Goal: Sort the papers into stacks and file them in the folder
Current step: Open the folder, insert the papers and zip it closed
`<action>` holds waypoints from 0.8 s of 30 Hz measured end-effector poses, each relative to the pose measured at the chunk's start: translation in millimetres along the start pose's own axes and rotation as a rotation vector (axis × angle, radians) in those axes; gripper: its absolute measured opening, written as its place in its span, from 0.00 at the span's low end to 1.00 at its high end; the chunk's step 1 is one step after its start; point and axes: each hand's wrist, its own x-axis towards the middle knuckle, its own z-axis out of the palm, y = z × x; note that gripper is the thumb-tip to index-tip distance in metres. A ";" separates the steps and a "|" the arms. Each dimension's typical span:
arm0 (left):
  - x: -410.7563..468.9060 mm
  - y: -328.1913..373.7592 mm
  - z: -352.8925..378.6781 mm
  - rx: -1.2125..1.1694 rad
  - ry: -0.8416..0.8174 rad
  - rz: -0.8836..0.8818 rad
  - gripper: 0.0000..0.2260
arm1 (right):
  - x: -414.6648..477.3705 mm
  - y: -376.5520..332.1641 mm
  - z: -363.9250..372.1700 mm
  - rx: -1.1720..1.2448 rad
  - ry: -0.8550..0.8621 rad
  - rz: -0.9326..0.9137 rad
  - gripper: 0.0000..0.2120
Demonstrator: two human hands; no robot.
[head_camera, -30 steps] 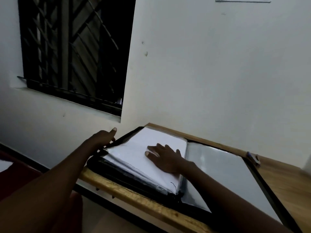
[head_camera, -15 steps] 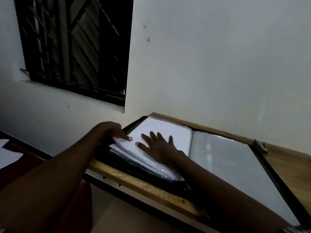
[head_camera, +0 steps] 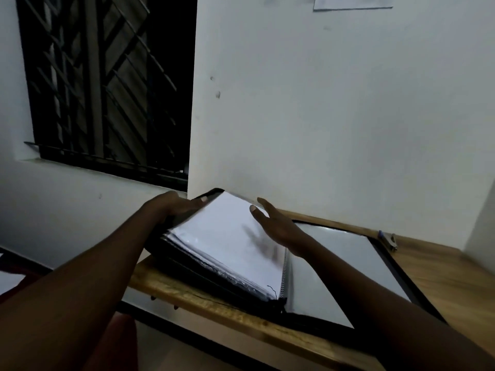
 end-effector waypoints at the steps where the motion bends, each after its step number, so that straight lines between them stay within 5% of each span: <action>1: -4.2 7.5 -1.4 -0.033 0.008 0.006 0.43 | -2.5 -2.6 -3.4 0.031 -0.003 0.009 0.30; 5: -19.6 42.4 -11.7 -0.184 -0.043 0.025 0.42 | -15.6 -15.3 -11.6 0.179 -0.087 0.035 0.31; 8: -42.8 80.6 -20.0 -0.210 -0.112 0.030 0.33 | -28.7 -28.4 -22.9 0.212 -0.114 0.009 0.31; 15: -70.8 152.2 -27.2 -0.191 -0.193 0.066 0.42 | -50.9 -50.3 -68.7 0.302 -0.103 -0.026 0.31; 24: -120.8 212.8 38.8 -0.349 -0.344 0.291 0.33 | -69.7 -33.7 -127.8 0.473 -0.053 0.013 0.33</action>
